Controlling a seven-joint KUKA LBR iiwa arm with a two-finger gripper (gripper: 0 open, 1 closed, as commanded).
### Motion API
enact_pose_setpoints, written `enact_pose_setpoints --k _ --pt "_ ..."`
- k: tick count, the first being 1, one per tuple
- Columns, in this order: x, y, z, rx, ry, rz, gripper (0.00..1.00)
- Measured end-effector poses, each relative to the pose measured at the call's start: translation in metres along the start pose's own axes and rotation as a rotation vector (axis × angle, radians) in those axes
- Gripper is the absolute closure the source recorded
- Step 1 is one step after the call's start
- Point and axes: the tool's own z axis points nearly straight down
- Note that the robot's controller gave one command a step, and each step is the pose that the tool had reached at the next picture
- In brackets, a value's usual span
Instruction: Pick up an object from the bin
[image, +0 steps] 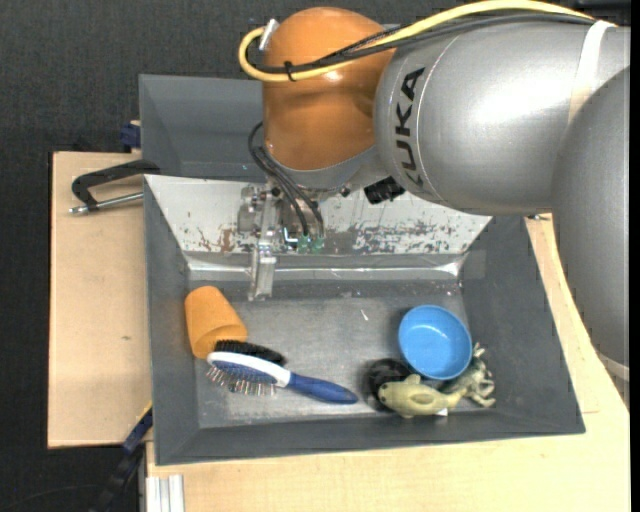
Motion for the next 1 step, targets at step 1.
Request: enact_pose_setpoints --k 1 --pt "0.0045 0.0265 0.1187 0.000 0.000 -0.042 0.00"
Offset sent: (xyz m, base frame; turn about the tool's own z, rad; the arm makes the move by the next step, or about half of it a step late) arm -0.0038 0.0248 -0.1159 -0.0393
